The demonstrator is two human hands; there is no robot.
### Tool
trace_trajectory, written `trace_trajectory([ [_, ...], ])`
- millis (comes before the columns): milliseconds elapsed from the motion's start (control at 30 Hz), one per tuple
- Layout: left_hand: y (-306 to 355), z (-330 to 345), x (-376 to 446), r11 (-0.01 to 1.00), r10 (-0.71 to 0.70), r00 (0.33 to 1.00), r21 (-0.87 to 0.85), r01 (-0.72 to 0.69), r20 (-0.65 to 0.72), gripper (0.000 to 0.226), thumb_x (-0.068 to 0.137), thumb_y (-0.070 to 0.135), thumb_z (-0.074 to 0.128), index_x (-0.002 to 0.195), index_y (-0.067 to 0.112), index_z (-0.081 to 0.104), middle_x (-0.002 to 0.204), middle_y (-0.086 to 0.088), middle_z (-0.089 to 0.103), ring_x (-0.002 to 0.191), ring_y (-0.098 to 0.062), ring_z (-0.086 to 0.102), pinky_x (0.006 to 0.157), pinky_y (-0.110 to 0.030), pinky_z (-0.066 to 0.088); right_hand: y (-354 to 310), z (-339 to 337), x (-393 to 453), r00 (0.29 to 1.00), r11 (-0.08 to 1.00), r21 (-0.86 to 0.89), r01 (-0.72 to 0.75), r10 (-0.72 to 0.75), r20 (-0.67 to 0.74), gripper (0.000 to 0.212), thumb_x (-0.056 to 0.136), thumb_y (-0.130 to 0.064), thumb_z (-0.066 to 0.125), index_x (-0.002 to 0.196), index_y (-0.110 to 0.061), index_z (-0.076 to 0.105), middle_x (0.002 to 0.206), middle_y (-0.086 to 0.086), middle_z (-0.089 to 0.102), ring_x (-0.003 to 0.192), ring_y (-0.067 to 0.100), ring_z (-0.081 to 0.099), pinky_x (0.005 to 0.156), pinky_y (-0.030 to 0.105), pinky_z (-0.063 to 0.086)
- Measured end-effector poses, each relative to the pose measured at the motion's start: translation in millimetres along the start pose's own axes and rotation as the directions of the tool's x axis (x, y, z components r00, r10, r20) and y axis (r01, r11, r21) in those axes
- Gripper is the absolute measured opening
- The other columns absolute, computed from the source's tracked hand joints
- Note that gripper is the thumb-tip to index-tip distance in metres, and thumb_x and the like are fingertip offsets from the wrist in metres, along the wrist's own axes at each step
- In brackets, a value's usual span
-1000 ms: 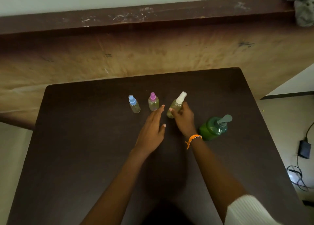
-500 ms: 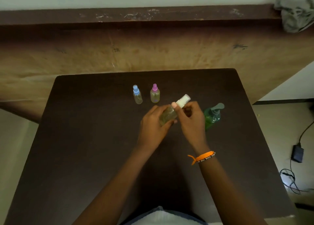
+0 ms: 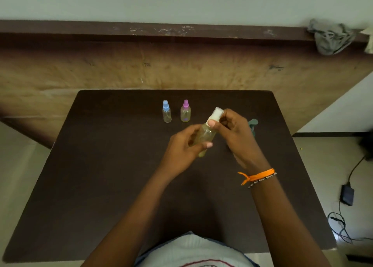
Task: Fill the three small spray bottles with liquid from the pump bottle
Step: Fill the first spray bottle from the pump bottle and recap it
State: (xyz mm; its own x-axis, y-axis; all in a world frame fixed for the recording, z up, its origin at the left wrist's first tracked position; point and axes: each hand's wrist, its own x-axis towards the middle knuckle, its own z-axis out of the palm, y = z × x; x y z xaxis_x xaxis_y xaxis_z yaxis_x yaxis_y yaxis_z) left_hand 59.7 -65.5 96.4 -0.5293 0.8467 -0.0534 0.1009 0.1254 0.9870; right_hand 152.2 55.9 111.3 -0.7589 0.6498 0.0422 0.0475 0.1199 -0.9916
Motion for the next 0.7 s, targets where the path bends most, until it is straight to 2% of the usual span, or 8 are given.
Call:
trace_trajectory([
  [100,7.8,-10.1,-7.9,0.940,-0.066,0.956,-0.303,0.155,0.285,0.038,0.079,0.005,0.062,0.117,0.010,0.056,0.104,-0.005,0.068,0.094,-0.017,0.066,0.082,-0.027,0.054,-10.0,-19.4,-3.8,0.964,0.990,0.130,-0.047,0.011,0.267,0.020,0.086,-0.012,0.064,0.102,0.000,0.063,0.097,0.016,0.061,0.090,0.015,0.059,0.080,0.027,0.050],
  [167,10.7,-8.8,-10.9,0.913,-0.066,0.941,-0.361,0.192,0.333,0.039,0.077,0.008,0.062,0.116,0.010,0.057,0.101,-0.005,0.069,0.093,-0.020,0.067,0.081,-0.028,0.054,-12.8,-24.6,-7.9,0.945,0.965,0.246,-0.087,0.002,0.327,0.023,0.086,-0.010,0.059,0.108,-0.007,0.062,0.101,0.000,0.067,0.090,0.006,0.061,0.078,0.020,0.050],
  [233,9.4,0.0,-9.0,0.939,-0.068,0.981,-0.322,0.125,0.183,0.038,0.075,0.006,0.069,0.111,0.015,0.060,0.103,-0.004,0.069,0.096,-0.019,0.066,0.083,-0.031,0.054,-11.6,-19.2,-8.6,0.969,0.967,0.248,-0.067,0.003,0.249,0.029,0.085,-0.009,0.063,0.115,-0.013,0.061,0.106,-0.005,0.066,0.093,0.003,0.061,0.079,0.018,0.050],
  [300,6.1,9.2,-4.3,0.974,-0.068,0.998,-0.219,0.065,-0.011,0.037,0.073,0.008,0.074,0.105,0.021,0.062,0.101,-0.001,0.069,0.096,-0.013,0.066,0.083,-0.029,0.054,-8.7,-6.6,-7.9,0.996,0.979,0.197,-0.052,0.036,0.085,0.038,0.081,-0.010,0.070,0.116,-0.014,0.058,0.103,-0.002,0.064,0.092,0.004,0.061,0.080,0.020,0.051],
  [367,3.5,12.7,-0.3,0.991,-0.042,0.994,-0.134,0.028,-0.098,0.038,0.071,0.013,0.077,0.105,0.024,0.062,0.101,0.000,0.070,0.095,-0.011,0.066,0.084,-0.030,0.054,-7.0,4.5,-7.5,0.994,0.979,0.196,-0.049,0.068,-0.087,0.040,0.077,-0.007,0.074,0.112,-0.011,0.056,0.097,0.001,0.063,0.088,0.009,0.060,0.077,0.022,0.051],
  [467,3.8,10.3,0.6,0.992,-0.030,0.998,-0.122,0.024,-0.051,0.037,0.075,0.013,0.074,0.107,0.025,0.061,0.103,0.005,0.069,0.096,-0.005,0.065,0.084,-0.025,0.053,-5.2,5.2,-6.3,0.985,0.976,0.212,-0.046,0.080,-0.154,0.037,0.078,-0.001,0.073,0.109,-0.011,0.055,0.095,0.001,0.062,0.088,0.011,0.060,0.077,0.021,0.052],
  [567,6.9,6.4,-1.1,0.975,-0.085,0.993,-0.199,0.099,0.078,0.034,0.080,0.011,0.069,0.109,0.024,0.059,0.106,0.006,0.067,0.099,-0.003,0.063,0.083,-0.019,0.052,-5.8,-0.1,-7.0,0.994,0.971,0.234,-0.048,0.069,-0.083,0.037,0.076,-0.002,0.075,0.105,-0.017,0.057,0.093,0.001,0.063,0.090,0.013,0.061,0.077,0.022,0.053],
  [700,8.0,-0.5,-4.0,0.945,-0.107,0.959,-0.272,0.180,0.262,0.030,0.086,0.010,0.059,0.116,0.016,0.057,0.111,-0.004,0.066,0.102,-0.015,0.063,0.089,-0.026,0.050,-10.9,-2.4,-12.0,0.997,0.930,0.361,-0.070,0.053,0.057,0.038,0.073,-0.009,0.068,0.109,-0.015,0.056,0.084,0.002,0.066,0.081,0.009,0.065,0.071,0.022,0.054],
])
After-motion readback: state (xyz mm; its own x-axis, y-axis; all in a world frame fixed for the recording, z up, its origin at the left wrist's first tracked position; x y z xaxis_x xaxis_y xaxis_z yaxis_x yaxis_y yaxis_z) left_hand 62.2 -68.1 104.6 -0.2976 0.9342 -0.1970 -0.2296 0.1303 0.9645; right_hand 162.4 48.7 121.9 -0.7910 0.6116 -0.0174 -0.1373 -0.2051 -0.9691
